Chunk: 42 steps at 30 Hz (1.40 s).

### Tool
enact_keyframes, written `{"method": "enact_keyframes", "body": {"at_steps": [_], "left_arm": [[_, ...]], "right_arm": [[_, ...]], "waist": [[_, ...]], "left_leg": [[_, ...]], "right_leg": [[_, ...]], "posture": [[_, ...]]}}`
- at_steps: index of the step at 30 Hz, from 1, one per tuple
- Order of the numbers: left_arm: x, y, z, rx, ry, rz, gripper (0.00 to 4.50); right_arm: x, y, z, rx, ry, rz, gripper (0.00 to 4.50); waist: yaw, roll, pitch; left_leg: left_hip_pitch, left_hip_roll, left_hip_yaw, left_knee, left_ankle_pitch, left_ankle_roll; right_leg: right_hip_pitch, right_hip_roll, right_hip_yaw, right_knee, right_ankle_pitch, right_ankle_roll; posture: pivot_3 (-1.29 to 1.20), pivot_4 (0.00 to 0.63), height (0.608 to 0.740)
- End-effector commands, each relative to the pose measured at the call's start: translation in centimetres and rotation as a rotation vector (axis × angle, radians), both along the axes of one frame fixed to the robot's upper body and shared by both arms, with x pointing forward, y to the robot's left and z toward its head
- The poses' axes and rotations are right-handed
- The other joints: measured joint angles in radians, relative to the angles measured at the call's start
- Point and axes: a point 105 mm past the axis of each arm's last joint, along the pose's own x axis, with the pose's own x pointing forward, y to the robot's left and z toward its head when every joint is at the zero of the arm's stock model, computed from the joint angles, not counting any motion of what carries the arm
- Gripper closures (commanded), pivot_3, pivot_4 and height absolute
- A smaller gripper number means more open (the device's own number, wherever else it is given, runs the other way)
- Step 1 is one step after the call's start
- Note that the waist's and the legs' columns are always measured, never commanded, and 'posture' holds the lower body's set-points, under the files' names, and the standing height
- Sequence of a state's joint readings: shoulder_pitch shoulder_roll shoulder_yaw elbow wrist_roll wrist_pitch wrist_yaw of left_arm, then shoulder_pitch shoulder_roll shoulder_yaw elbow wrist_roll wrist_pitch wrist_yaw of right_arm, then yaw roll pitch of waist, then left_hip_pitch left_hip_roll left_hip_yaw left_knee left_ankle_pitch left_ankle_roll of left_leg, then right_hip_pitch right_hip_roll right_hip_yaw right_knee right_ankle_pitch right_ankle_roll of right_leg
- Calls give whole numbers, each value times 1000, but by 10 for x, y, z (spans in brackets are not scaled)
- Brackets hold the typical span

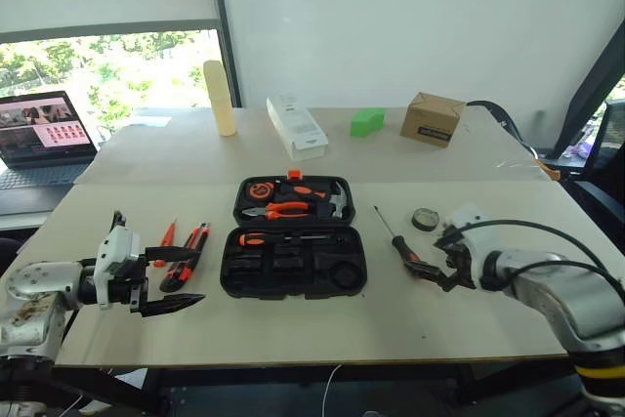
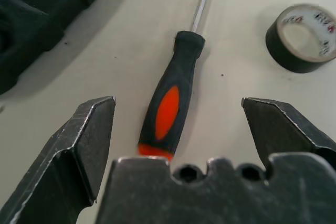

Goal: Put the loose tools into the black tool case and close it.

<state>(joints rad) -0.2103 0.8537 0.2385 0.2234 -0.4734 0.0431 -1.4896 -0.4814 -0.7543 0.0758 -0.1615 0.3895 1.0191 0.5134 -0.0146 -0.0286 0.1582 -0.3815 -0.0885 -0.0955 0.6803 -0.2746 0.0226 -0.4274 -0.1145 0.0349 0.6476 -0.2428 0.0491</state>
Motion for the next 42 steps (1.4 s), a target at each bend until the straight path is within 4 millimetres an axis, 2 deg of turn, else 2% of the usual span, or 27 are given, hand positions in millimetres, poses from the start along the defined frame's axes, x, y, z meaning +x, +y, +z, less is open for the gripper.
{"method": "enact_keyframes", "body": {"at_steps": [1,4,6,8,9,11,14,16,18,19,22,27,30,35,42], "left_arm": [[-2,-3,9,-12,-46,8,0],[-3,-4,9,-13,-53,17,0],[-4,-3,9,-12,-57,23,0],[-4,-3,10,-12,-63,34,0],[-4,-2,10,-15,-67,41,0],[-4,-2,11,-21,-70,52,0],[-6,-1,12,-34,-72,70,0],[-6,0,12,-43,-72,84,0],[-7,0,13,-52,-72,97,0],[-8,0,12,-58,-71,103,0],[-9,0,11,-67,-66,111,0],[-12,2,6,-70,-52,135,0],[-15,3,4,-73,-44,143,0],[-18,0,1,-79,-33,148,0],[-20,0,0,-74,-25,151,0]], "right_arm": [[9,5,2,-37,18,20,1034],[11,6,2,-31,28,28,1952],[12,3,4,-30,25,30,2735],[14,-1,14,-4,-19,30,3364],[14,0,25,26,-66,49,3517],[13,-2,45,42,-142,70,3516],[5,7,83,26,-314,201,3516],[-3,25,102,31,-398,347,3516],[-13,54,109,-12,-455,562,3516],[-16,73,102,-75,-449,693,3516],[-11,102,80,-205,-407,881,3516],[9,127,43,-392,-303,1003,3516],[18,142,36,-402,-269,1002,3516],[25,154,33,-400,-256,979,3516],[31,155,27,-419,-218,973,3516]], "waist": [[1,0,0],[1,0,0],[0,0,0],[-1,0,0],[-1,0,0],[-1,0,0],[-1,1,0],[-4,1,1],[-12,1,1],[-16,1,1],[-32,1,1],[-27,1,1],[-26,1,1],[-28,1,1],[-27,1,1]], "left_leg": [[-3,0,0,0,0,0],[-7,0,0,0,1,-2],[-9,0,0,1,3,-5],[-9,0,0,1,2,-4],[-9,0,0,1,2,-4],[-9,0,0,0,1,-2],[-9,0,0,0,1,-2],[-9,0,0,0,1,-2],[-8,1,0,0,1,-2],[-8,1,1,0,1,-2],[-6,2,2,0,2,-3],[-7,2,2,0,3,-4],[-8,1,2,0,6,-10],[-8,1,2,0,6,-11],[-8,1,2,0,6,-10]], "right_leg": [[-2,0,0,0,0,0],[-8,0,0,1,0,0],[-10,0,0,1,0,0],[-10,0,0,1,0,0],[-10,0,0,1,0,0],[-10,0,0,1,1,0],[-10,0,0,2,1,-1],[-10,0,0,2,1,-1],[-10,1,0,2,1,-1],[-10,2,0,2,1,-1],[-9,2,0,2,2,-2],[-10,2,0,3,3,-3],[-12,2,0,3,3,-3],[-12,2,0,2,3,-3],[-12,2,0,2,3,-3]], "posture": [[0,150,740],[0,150,740],[0,150,740],[0,150,740],[0,150,740],[0,150,740],[0,150,740],[0,150,740],[0,150,740],[0,150,740],[0,150,740],[0,150,740],[0,150,740],[0,150,740],[0,150,740]]}}
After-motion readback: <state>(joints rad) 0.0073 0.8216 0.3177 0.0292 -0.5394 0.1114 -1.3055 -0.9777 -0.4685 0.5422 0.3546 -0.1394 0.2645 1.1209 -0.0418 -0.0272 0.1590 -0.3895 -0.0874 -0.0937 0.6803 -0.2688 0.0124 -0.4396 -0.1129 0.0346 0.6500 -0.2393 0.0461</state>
